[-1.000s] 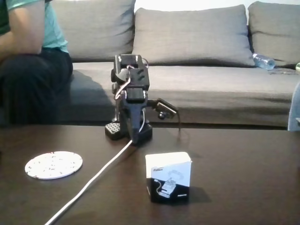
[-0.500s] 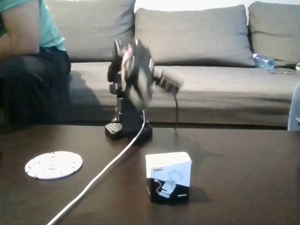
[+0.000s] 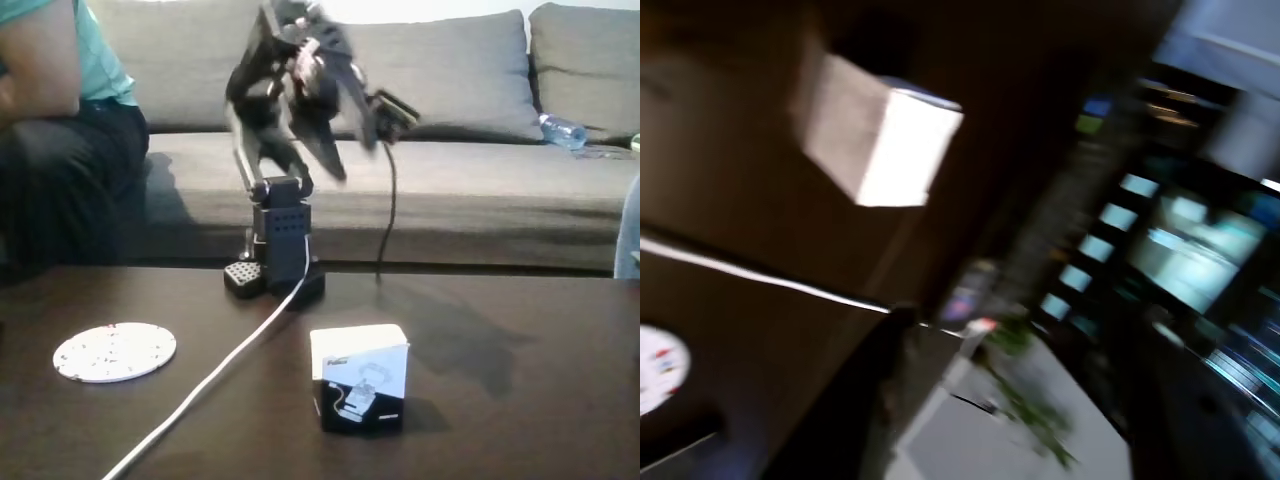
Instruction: Grasp a servo box and put it on the zirlivani.
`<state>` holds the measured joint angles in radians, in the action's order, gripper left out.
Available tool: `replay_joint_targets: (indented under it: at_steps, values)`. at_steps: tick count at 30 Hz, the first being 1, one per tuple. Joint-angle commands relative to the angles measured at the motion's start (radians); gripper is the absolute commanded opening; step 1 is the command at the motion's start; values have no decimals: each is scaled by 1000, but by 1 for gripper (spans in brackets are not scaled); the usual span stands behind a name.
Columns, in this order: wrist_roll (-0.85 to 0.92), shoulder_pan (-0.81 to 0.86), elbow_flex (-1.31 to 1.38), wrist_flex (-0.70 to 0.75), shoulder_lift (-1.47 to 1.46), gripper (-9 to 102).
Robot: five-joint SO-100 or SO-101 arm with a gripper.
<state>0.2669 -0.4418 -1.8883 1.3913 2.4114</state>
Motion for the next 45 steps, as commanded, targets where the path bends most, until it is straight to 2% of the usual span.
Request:
replay_joint_targets:
  at_steps: [1,8,16,21,32,35,42,45]
  values:
    - [-48,29,209,91,-305,23]
    - [-78,55,506,264,-739,23]
    - [-69,84,715,287,-904,24]
    - [-55,84,718,288,-943,33]
    - [-28,121,715,304,-953,35]
    - [6,164,683,295,-953,38]
    - [9,193,601,284,-953,38]
    - [5,190,540,233,-953,38]
